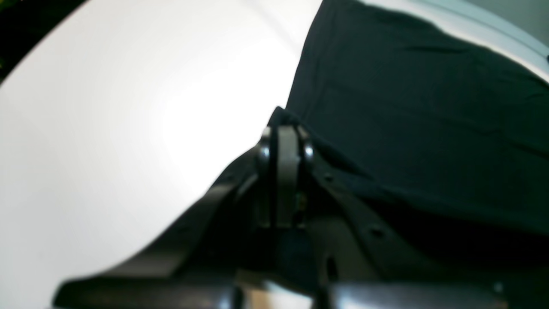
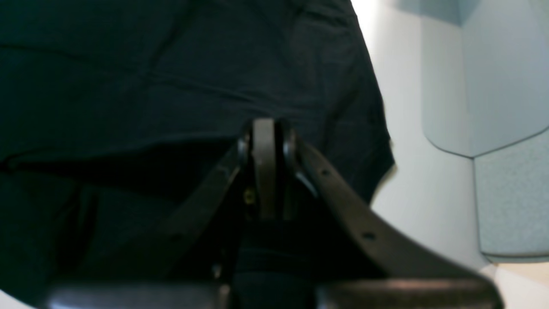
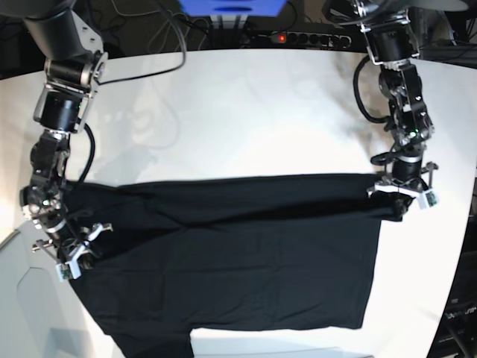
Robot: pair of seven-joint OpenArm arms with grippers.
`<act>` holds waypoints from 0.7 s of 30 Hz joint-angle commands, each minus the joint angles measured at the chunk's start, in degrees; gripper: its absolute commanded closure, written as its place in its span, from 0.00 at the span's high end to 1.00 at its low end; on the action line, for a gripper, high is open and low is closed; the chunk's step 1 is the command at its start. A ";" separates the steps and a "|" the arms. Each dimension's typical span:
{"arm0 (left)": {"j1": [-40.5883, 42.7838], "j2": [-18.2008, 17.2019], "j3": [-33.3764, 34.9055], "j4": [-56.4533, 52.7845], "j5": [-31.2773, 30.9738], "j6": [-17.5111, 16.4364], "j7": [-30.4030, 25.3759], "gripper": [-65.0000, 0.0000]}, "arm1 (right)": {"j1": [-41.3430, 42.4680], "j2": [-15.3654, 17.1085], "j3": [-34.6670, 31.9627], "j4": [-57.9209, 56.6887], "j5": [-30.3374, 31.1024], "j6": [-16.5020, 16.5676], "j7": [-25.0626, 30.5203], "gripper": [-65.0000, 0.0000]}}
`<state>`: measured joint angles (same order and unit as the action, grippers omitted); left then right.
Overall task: Fold the T-shirt properly
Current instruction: 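Lift the shoulder edge and pull both grippers toward the hem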
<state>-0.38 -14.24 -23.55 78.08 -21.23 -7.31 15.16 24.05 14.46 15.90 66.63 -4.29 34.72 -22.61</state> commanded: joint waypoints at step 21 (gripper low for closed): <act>2.62 -0.13 -0.84 4.33 -0.79 -0.21 6.25 0.71 | -4.14 0.88 0.49 6.20 0.91 -0.21 1.29 0.62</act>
<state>3.44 -13.61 -24.12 81.41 -21.47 -7.20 23.38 18.02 14.44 16.16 71.70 -4.23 34.74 -22.90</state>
